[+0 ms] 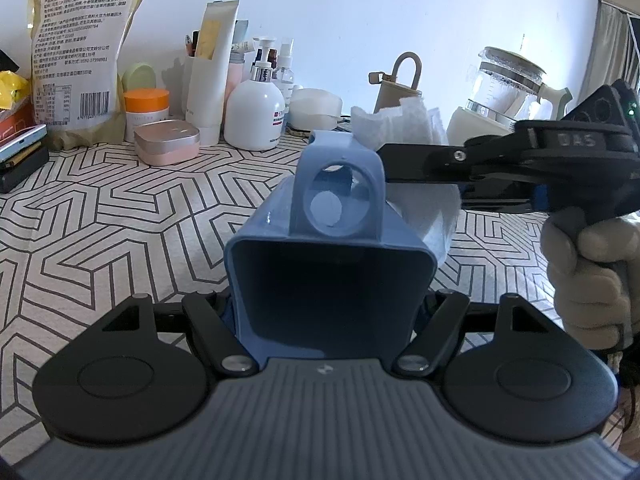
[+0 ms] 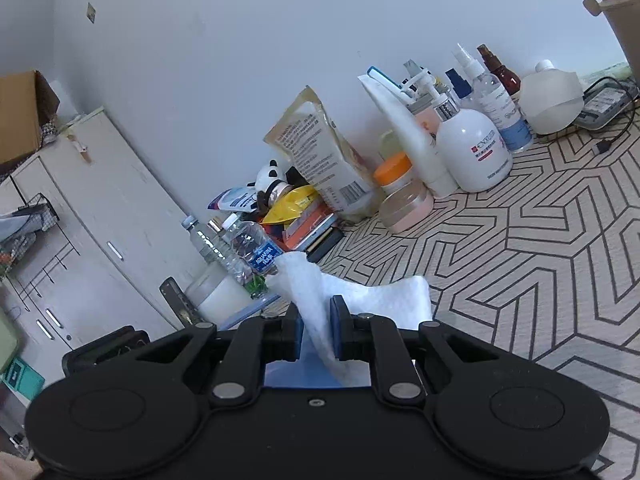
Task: Clean container
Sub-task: 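Wipe the container's wall beside the handle with the right tool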
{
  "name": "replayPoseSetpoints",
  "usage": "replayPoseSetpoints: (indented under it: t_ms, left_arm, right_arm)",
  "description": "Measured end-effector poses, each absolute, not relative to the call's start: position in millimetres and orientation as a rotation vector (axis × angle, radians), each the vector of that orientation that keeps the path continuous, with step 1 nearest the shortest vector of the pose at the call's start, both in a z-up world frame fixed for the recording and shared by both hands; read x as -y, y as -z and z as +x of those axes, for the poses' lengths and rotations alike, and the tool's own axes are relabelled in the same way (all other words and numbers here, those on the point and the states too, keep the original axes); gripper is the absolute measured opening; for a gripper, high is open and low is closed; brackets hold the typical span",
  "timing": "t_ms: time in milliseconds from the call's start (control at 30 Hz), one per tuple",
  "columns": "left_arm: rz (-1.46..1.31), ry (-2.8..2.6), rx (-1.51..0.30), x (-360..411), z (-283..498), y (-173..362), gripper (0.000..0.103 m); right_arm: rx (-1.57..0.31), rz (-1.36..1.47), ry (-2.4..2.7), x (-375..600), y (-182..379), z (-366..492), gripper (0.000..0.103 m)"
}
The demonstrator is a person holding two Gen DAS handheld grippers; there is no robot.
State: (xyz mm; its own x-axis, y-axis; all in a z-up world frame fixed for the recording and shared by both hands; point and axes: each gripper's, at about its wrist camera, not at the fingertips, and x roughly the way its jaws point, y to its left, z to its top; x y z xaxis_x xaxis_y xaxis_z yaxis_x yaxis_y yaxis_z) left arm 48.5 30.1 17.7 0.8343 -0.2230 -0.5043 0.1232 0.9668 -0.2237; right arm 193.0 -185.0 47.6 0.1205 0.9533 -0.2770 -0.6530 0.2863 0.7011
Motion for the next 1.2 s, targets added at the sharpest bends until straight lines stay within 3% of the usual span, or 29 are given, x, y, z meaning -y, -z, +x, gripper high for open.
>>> replayPoseSetpoints:
  t_ms: [1200]
  left_arm:
    - [-0.137, 0.149, -0.555, -23.2, 47.0, -17.1, 0.074]
  right_arm:
    - [-0.826, 0.465, -1.420, 171.2, -48.3, 182.4, 0.014]
